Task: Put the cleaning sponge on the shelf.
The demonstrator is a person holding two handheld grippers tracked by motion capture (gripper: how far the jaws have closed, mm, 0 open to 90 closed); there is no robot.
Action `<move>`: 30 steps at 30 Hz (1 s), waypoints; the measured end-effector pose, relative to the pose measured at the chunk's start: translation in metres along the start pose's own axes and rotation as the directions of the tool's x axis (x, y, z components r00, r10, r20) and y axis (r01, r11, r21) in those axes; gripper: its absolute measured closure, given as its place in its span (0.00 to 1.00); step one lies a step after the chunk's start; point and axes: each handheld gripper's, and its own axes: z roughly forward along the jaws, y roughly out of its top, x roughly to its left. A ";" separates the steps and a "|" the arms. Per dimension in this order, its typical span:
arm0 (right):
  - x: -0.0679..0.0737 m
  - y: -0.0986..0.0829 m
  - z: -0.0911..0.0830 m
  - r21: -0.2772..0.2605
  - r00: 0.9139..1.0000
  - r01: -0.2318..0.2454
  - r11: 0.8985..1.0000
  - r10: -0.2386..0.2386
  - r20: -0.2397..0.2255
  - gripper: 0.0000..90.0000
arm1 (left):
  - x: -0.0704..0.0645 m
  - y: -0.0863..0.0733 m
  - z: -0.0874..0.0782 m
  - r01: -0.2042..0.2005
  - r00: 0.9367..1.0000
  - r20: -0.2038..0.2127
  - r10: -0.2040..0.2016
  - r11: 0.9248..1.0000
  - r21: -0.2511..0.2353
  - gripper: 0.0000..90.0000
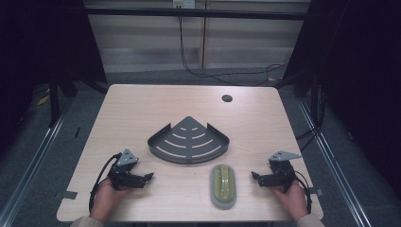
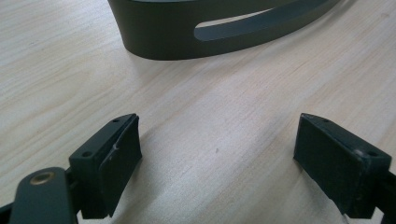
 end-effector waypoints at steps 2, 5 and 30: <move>0.001 0.007 -0.001 0.063 1.000 -0.006 0.998 0.006 0.007 0.14 | 0.000 0.000 0.000 -0.001 1.000 -0.001 0.001 1.000 0.001 0.16; 0.004 0.016 -0.004 0.144 1.000 -0.023 0.989 0.021 0.011 0.25 | 0.000 0.000 0.000 0.001 1.000 0.000 -0.001 1.000 -0.001 0.16; 0.081 0.129 -0.022 0.514 0.982 -0.063 0.855 0.145 -0.120 0.43 | 0.000 0.000 0.000 0.001 1.000 0.001 -0.001 1.000 -0.002 0.16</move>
